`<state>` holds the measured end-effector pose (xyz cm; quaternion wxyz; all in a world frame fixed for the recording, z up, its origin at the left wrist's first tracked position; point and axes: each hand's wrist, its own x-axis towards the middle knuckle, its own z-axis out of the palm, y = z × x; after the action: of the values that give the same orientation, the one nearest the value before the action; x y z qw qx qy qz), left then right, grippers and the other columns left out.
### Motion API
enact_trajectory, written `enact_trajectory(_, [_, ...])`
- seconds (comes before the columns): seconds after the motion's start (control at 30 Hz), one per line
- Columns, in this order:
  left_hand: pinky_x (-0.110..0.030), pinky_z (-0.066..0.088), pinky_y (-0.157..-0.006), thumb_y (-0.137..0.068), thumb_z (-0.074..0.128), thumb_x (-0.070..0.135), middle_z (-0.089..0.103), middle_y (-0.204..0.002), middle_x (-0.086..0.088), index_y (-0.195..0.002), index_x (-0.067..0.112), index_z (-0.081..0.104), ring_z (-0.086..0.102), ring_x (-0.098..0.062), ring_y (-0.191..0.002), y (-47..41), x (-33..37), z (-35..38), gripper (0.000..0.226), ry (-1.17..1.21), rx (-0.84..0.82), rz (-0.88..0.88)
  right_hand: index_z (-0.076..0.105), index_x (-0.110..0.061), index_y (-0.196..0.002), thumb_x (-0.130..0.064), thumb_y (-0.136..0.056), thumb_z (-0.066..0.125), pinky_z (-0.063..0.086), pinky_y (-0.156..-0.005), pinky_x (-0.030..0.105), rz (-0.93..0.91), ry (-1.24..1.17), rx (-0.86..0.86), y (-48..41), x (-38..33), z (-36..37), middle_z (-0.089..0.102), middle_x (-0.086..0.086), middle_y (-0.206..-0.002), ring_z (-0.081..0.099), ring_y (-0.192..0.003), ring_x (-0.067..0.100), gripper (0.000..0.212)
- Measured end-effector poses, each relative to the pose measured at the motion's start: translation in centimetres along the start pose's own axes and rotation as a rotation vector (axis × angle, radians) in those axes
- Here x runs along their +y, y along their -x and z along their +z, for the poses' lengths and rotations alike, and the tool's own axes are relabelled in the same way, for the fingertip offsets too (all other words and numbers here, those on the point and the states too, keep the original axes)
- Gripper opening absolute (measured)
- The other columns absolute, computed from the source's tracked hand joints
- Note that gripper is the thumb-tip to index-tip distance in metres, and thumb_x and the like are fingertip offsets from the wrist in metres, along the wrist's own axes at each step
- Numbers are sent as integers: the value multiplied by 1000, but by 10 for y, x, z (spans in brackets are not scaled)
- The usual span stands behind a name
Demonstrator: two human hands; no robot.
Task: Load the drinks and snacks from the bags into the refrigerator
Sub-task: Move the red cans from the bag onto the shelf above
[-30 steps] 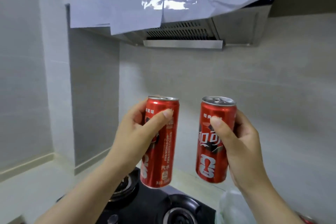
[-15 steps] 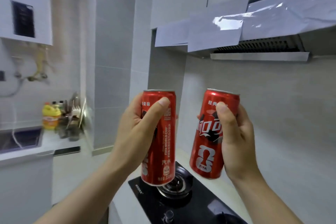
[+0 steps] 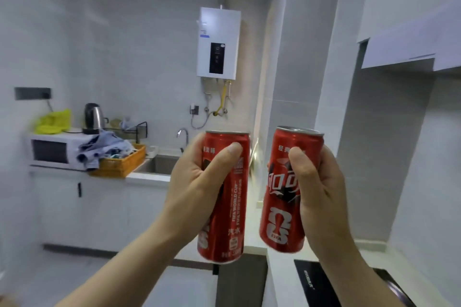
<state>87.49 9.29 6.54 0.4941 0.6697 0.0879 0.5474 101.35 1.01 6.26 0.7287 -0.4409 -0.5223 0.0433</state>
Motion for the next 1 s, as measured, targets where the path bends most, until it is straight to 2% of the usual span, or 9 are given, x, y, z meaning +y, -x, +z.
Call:
enact_trajectory(0.1, [-24, 54, -57, -76, 64, 42, 70, -83, -9, -96, 22, 59, 70, -21, -69, 9, 11, -35, 29, -65, 101, -8, 60, -31, -95, -59, -69, 56, 58, -71, 36, 21, -78, -67, 0, 7, 39, 70, 0, -89, 71, -80, 20, 39])
enact_trajectory(0.2, [-26, 55, -58, -71, 67, 48, 70, -86, -12, -95, 26, 61, 70, -24, -72, 17, 27, -74, 33, -128, 193, 24, 61, -33, -89, -56, -70, 57, 56, -62, 24, -10, -175, -173, -2, 4, 82, 70, -1, -83, 71, -74, 17, 31])
enact_trajectory(0.27, [-24, 54, -57, -75, 66, 44, 70, -84, -10, -98, 22, 59, 70, -22, -70, 23, 40, -101, 33, -171, 259, 42, 60, -33, -92, -53, -73, 56, 55, -61, 23, -42, -233, -250, -3, -2, 114, 71, -3, -82, 71, -72, 16, 28])
enact_trajectory(0.4, [-25, 53, -59, -77, 62, 43, 68, -82, -5, -100, 20, 58, 69, -21, -70, 39, 67, -159, 34, -275, 360, 63, 62, -44, -86, -56, -72, 58, 58, -65, 30, -56, -358, -338, 2, -17, 182, 70, 4, -89, 71, -77, 21, 19])
enact_trajectory(0.47, [-27, 54, -61, -73, 64, 50, 69, -84, -5, -101, 21, 57, 70, -22, -74, 47, 83, -190, 41, -333, 409, 87, 62, -41, -87, -54, -73, 59, 58, -64, 34, -62, -425, -395, 7, -25, 218, 69, 7, -89, 70, -75, 24, 20])
enact_trajectory(0.63, [-26, 56, -61, -68, 60, 55, 69, -86, -8, -98, 23, 58, 70, -25, -75, 74, 122, -259, 44, -441, 517, 149, 63, -45, -83, -49, -75, 59, 55, -60, 23, -106, -567, -513, 27, -46, 304, 69, -3, -81, 69, -69, 15, 10])
enact_trajectory(0.7, [-27, 56, -60, -70, 60, 54, 69, -86, -7, -98, 24, 58, 70, -25, -76, 87, 136, -284, 42, -497, 555, 161, 63, -42, -87, -49, -75, 59, 55, -59, 24, -99, -620, -551, 37, -54, 335, 69, 0, -82, 69, -69, 18, 13])
enact_trajectory(0.83, [-27, 56, -60, -78, 60, 45, 69, -88, -9, -102, 20, 56, 71, -24, -78, 116, 163, -333, 35, -605, 639, 156, 59, -22, -99, -48, -77, 60, 54, -60, 26, -62, -705, -621, 59, -69, 398, 67, 3, -81, 68, -69, 20, 34])
enact_trajectory(1.0, [-34, 59, -65, -72, 60, 54, 68, -88, -10, -97, 23, 58, 70, -26, -80, 150, 195, -383, 40, -729, 758, 143, 61, -25, -99, -48, -80, 60, 57, -65, 32, -57, -788, -714, 90, -85, 467, 66, 8, -86, 67, -76, 28, 31])
